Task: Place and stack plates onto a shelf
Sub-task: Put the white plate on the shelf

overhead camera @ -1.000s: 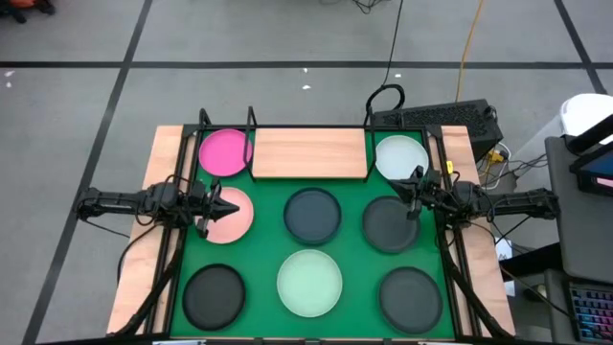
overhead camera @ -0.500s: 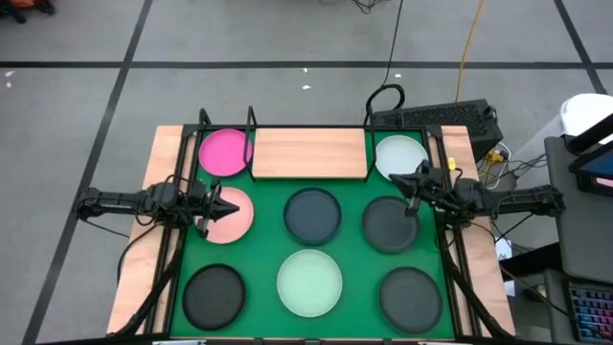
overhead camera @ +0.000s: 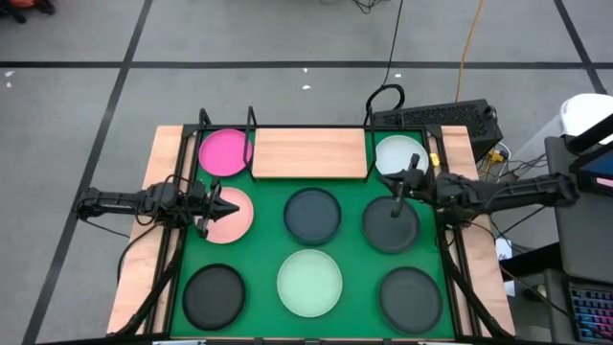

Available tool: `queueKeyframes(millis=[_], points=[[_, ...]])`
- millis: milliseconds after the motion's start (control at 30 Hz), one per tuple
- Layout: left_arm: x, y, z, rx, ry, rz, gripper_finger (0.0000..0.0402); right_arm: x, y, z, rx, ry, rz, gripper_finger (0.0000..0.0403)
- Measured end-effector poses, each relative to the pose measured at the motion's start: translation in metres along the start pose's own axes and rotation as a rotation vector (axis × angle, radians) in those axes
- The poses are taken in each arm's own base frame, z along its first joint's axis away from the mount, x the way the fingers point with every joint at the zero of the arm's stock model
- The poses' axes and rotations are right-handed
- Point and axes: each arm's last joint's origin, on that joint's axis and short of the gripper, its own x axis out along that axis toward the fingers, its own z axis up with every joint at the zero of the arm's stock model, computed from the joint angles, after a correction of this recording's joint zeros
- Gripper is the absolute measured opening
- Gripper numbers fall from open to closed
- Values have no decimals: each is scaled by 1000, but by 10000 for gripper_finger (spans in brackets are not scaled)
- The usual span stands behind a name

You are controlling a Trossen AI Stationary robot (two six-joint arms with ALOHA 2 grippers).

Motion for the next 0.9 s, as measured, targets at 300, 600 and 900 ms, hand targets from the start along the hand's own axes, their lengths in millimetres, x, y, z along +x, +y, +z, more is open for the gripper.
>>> queueKeyframes(millis=[300, 600, 900], points=[[0, 0, 0, 0, 0, 0, 6, 23, 8, 15, -142, 307, -93, 18], [0, 0, 0, 0, 0, 0, 6, 27, 4, -13, -180, 586, -241, 112], [0, 0, 0, 0, -1, 0, 6, 43, -11, -39, -201, 790, -388, 144]])
